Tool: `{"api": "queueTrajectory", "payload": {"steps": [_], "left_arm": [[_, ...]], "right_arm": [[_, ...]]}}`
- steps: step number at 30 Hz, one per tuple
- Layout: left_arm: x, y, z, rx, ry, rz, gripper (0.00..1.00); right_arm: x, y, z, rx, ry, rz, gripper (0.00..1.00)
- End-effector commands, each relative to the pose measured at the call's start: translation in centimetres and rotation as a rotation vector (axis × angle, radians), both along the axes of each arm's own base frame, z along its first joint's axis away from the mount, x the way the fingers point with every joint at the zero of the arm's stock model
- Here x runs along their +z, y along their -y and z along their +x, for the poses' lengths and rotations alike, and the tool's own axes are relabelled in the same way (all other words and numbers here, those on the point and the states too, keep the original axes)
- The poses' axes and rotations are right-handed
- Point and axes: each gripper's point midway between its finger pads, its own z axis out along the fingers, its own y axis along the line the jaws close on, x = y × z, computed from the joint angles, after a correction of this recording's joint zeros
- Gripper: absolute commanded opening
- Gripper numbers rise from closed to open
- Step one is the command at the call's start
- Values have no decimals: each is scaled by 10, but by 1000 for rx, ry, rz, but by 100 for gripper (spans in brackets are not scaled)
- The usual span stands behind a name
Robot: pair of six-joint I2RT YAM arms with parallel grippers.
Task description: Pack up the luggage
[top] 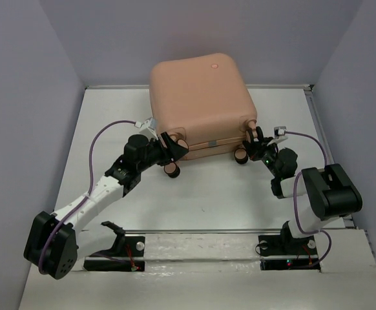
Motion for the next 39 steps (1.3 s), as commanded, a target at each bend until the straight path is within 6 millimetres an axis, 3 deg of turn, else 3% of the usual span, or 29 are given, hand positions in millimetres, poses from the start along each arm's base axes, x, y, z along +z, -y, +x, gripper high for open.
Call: {"api": "queueTrajectory", "payload": {"steps": [1, 3, 5, 6, 7, 8, 9, 13, 16, 18, 19, 22, 23, 27, 28, 29, 30, 32, 33, 34, 37, 39], "left_arm": [[59, 13, -1, -53, 184, -107, 6], [70, 25, -1, -81, 200, -126, 6], [79, 41, -3, -120, 205, -143, 6], [100, 50, -3, -143, 237, -167, 6], [107, 57, -4, -163, 244, -176, 6], [121, 71, -8, -199, 258, -197, 6], [123, 79, -10, -221, 253, -205, 6], [149, 102, -22, -282, 275, -269, 6], [164, 114, -33, -331, 274, -315, 6], [177, 117, -38, -355, 283, -348, 6], [184, 120, -44, -375, 278, -370, 6], [205, 120, -52, -401, 300, -415, 6], [214, 118, -55, -405, 309, -437, 6], [231, 114, -59, -398, 321, -488, 6], [232, 114, -60, -400, 312, -506, 6], [242, 115, -64, -417, 332, -553, 6], [242, 116, -69, -437, 290, -593, 6], [243, 122, -73, -456, 268, -626, 6], [246, 125, -80, -472, 267, -640, 6], [245, 126, -81, -464, 265, -642, 6], [237, 127, -80, -443, 247, -642, 6], [227, 124, -78, -421, 239, -631, 6]], "right_arm": [[89, 0, 1, -3, 335, 103, 7], [92, -12, -10, 16, 337, 165, 7], [87, -50, -36, 87, 327, 175, 7], [84, -55, -38, 38, 319, 173, 7], [82, -67, -44, 38, 314, 155, 7], [81, -93, -60, 79, 320, 128, 7], [77, -94, -58, 20, 313, 91, 7], [75, -130, -73, 56, 292, 83, 7], [75, -172, -88, 156, 280, 83, 7], [79, -193, -99, 222, 281, 117, 7], [80, -213, -112, 282, 277, 144, 7], [94, -241, -132, 365, 292, 222, 7], [94, -255, -148, 415, 286, 242, 7], [108, -286, -184, 523, 283, 346, 7], [109, -290, -187, 532, 274, 375, 7], [119, -296, -183, 521, 279, 417, 7], [109, -303, -178, 511, 254, 417, 7], [115, -314, -170, 494, 257, 453, 7], [129, -322, -165, 483, 275, 493, 7], [127, -324, -156, 441, 273, 497, 7], [147, -316, -141, 341, 292, 542, 7], [149, -307, -143, 318, 294, 535, 9]]}}
